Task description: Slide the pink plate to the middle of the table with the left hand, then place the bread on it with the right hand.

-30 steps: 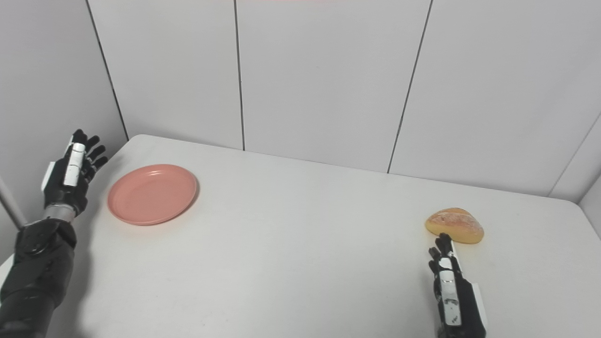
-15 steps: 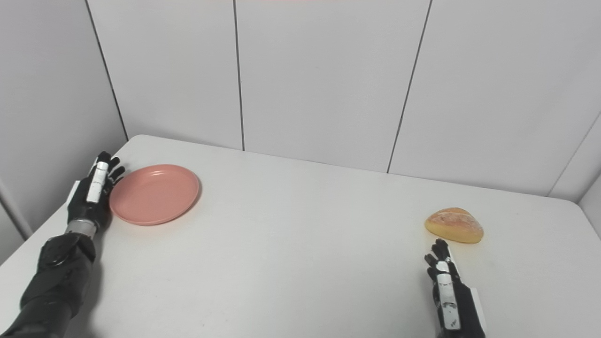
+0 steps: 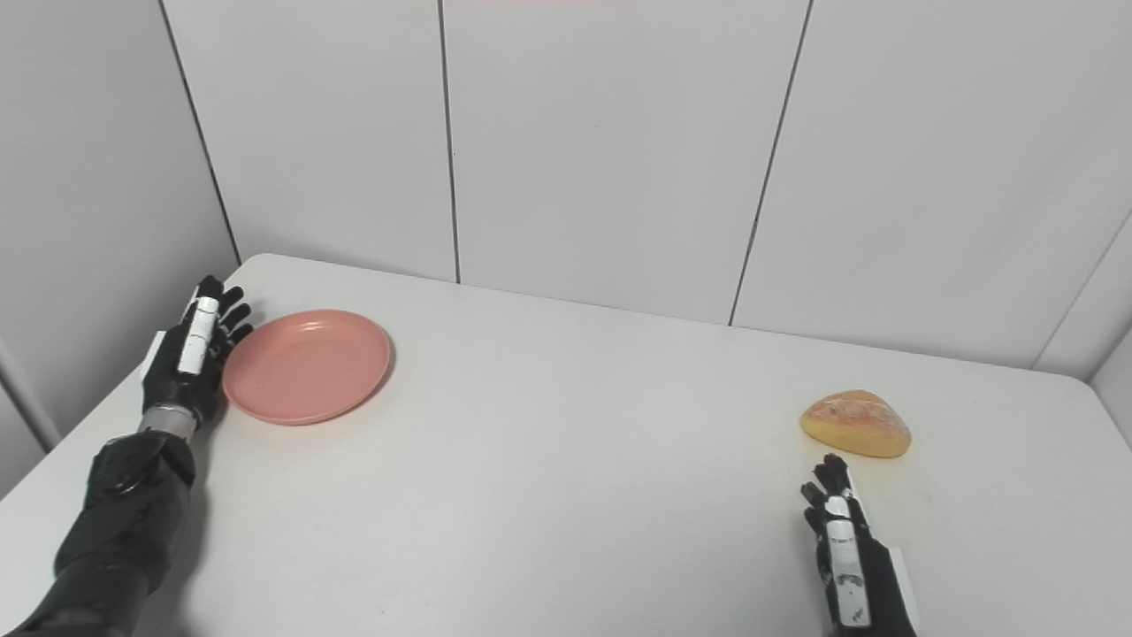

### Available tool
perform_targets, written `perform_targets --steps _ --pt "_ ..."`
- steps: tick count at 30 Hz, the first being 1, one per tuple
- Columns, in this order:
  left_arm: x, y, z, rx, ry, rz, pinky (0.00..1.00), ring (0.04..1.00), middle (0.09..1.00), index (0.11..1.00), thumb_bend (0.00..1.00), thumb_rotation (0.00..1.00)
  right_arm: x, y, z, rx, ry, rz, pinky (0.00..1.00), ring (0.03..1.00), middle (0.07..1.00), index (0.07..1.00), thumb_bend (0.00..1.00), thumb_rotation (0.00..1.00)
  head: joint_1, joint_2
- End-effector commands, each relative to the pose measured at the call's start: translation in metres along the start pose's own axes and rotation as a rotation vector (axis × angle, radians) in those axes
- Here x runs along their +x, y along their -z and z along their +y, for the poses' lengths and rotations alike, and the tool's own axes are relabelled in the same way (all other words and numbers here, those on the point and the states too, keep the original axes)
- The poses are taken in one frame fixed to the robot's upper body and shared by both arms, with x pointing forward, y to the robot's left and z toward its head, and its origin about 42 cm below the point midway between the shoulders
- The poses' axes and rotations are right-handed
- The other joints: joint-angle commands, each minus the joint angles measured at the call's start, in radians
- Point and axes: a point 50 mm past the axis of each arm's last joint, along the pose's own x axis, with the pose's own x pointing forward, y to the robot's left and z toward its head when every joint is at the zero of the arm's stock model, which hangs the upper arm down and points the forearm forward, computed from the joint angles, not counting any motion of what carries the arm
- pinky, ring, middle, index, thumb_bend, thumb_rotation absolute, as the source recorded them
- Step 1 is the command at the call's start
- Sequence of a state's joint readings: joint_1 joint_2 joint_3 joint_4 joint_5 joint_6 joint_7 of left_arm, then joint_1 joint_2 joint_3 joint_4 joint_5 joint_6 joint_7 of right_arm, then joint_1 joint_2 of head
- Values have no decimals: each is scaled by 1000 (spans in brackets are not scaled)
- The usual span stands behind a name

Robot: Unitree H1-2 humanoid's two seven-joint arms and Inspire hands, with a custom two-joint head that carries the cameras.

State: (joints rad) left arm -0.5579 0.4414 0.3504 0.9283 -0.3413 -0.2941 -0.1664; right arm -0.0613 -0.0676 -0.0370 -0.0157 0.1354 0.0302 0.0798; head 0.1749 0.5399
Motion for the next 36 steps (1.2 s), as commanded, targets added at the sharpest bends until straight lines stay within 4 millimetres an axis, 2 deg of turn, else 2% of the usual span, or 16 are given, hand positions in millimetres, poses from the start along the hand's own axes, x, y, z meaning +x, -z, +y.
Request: perform_targets --steps 1,4,7,13,23,36 --pt "15 -27 -8 -5 16 -77 947 943 945 976 955 755 1 -6 0 -4 -5 2 983 946 967 964 746 946 0 1" --pt "14 -26 -13 -37 19 -64 959 940 933 938 892 750 2 -6 2 2 -3 4 981 943 966 963 755 937 -4 3" --pt "15 -24 -19 -61 28 -50 967 935 928 985 870 738 1 -7 3 2 -3 3 978 943 965 960 753 936 -8 7" --pt "15 -16 -27 -53 78 -57 941 938 937 987 847 775 1 -8 4 2 -5 4 989 945 970 966 761 940 -11 13" --pt "12 -6 -43 -81 147 -38 926 950 974 1000 881 782 1 -11 6 12 -4 8 984 938 967 961 765 926 -15 20" --pt "-6 12 -88 -128 216 -30 877 917 933 995 888 753 1 -12 10 -4 -3 13 971 927 962 960 786 933 -29 28"
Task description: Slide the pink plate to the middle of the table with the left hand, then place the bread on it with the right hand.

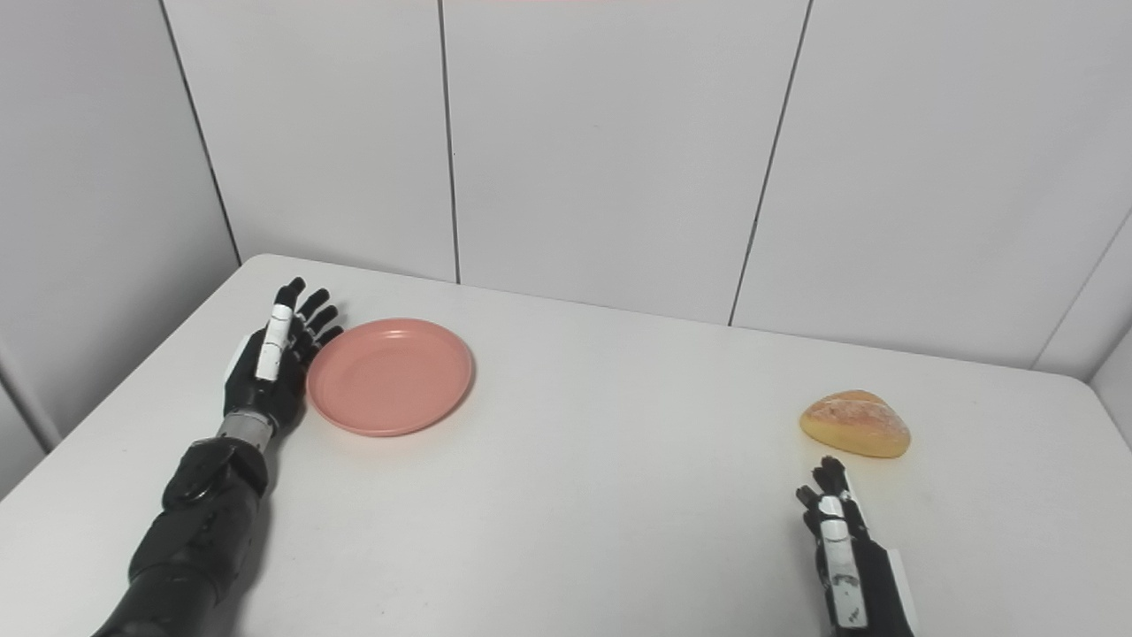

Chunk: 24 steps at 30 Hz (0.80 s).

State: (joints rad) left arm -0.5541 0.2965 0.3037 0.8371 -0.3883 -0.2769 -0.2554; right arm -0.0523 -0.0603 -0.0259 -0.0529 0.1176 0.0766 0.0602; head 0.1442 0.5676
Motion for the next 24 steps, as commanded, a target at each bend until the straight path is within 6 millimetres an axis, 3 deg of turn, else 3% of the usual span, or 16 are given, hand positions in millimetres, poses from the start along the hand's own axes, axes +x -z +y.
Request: perform_targets --steps 1,11,24 --pt "5 -6 -8 19 31 -23 872 913 930 995 891 752 3 -9 5 7 -12 -7 972 927 963 960 787 934 -1 1" --pt "4 1 -39 14 122 -8 878 911 938 998 868 745 3 -10 9 2 -21 -9 973 927 965 963 774 941 -9 3" --pt "-1 16 -74 21 187 46 847 918 948 995 908 734 4 -11 13 11 -19 -7 971 904 952 952 792 926 -18 9"
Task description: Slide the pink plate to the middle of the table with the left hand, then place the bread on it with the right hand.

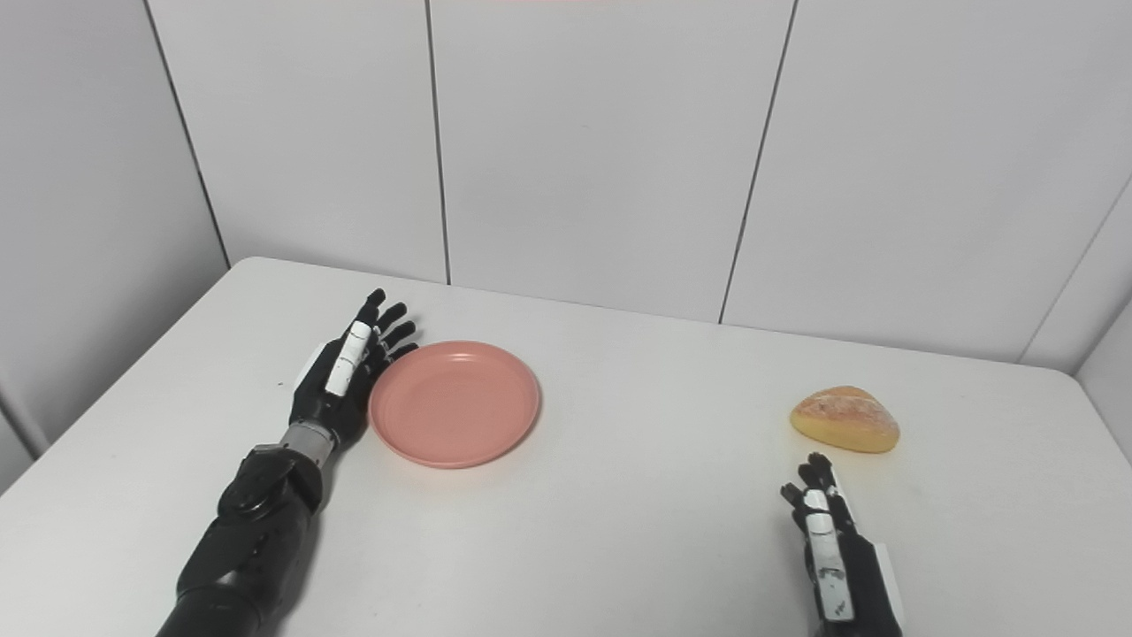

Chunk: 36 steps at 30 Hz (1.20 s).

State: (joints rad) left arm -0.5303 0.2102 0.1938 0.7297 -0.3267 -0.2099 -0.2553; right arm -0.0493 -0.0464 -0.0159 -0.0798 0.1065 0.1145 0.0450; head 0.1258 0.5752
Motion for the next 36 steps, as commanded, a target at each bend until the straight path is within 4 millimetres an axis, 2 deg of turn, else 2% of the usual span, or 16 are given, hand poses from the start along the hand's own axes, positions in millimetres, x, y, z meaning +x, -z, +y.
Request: perform_targets --steps 1,16,25,31,32,35,36 --pt "6 -1 -12 -13 30 -16 856 917 947 998 906 724 5 -8 6 9 -24 -21 974 905 953 952 799 925 0 1" --pt "8 25 -52 -31 88 43 808 909 942 997 908 724 5 -10 12 8 -28 -21 978 911 956 950 796 928 -16 8" --pt "8 37 -69 -56 108 73 830 907 925 984 920 714 7 -10 17 8 -27 -18 972 905 947 939 798 922 -48 13" --pt "4 41 -78 -59 142 85 849 912 934 1000 887 725 7 -12 24 3 -35 -18 956 895 947 943 793 935 -91 25" --pt "4 41 -79 -65 144 88 857 918 939 1000 885 722 7 -12 26 3 -36 -17 958 898 946 942 801 935 -122 30" --pt "2 42 -81 -77 154 91 873 927 947 1000 878 716 8 -13 32 -4 -40 -16 957 902 945 944 813 938 -149 34" --pt "2 42 -81 -71 158 93 876 929 949 1000 875 715 9 -13 34 -4 -40 -16 955 902 945 944 815 939 -183 34"
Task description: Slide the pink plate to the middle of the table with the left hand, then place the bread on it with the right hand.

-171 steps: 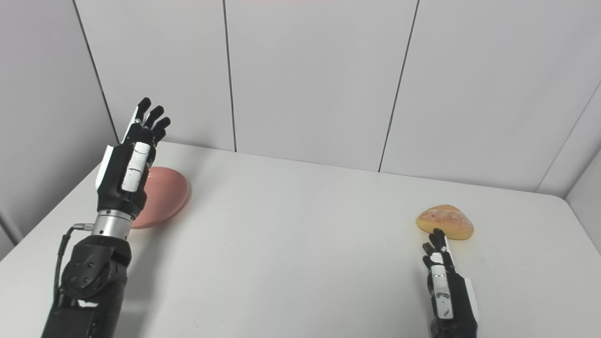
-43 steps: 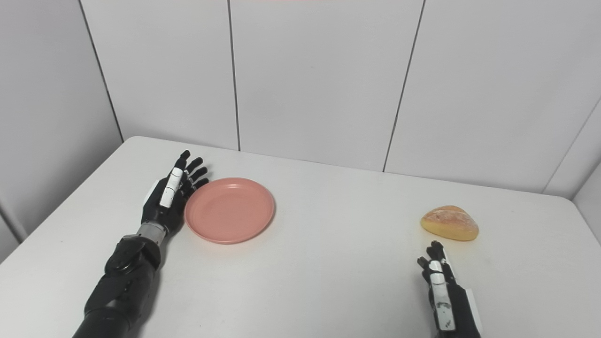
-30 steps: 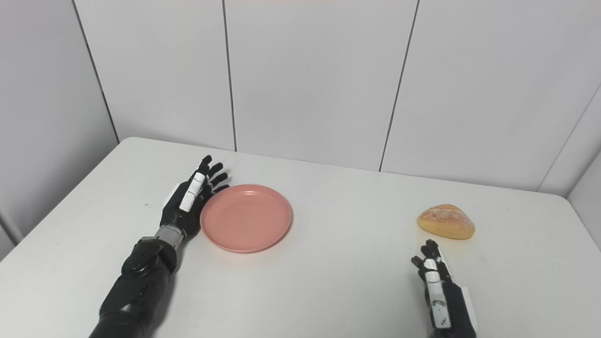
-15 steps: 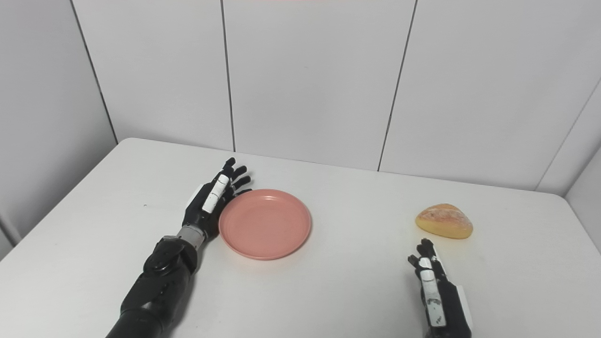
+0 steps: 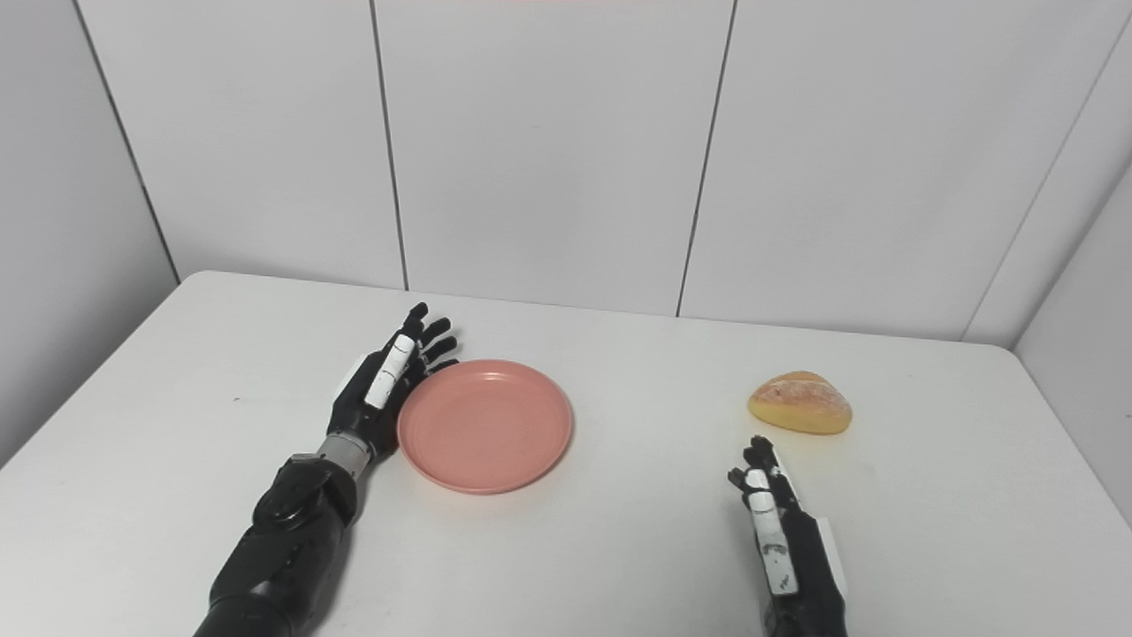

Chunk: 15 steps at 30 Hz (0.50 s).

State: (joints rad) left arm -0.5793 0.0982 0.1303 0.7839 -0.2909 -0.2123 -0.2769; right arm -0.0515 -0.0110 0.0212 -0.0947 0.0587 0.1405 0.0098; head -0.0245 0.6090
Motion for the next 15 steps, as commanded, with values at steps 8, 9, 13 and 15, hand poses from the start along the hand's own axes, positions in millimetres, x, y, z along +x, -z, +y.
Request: perform_targets --steps 8,9,13,15 --pt "-8 19 -10 -13 40 57 839 905 950 1000 852 746 10 -12 31 17 -48 -24 946 894 949 945 788 927 -106 -1" --pt "-7 19 -12 -16 43 56 836 903 950 1000 853 748 10 -12 32 16 -48 -24 943 893 949 944 784 928 -118 -2" --pt "-6 20 -17 -42 48 57 829 902 948 999 860 728 11 -11 37 28 -49 -25 936 885 948 940 780 915 -146 -3" --pt "-5 20 -19 -45 52 60 836 910 945 993 869 719 11 -11 40 33 -49 -26 937 883 948 940 773 912 -165 -5"
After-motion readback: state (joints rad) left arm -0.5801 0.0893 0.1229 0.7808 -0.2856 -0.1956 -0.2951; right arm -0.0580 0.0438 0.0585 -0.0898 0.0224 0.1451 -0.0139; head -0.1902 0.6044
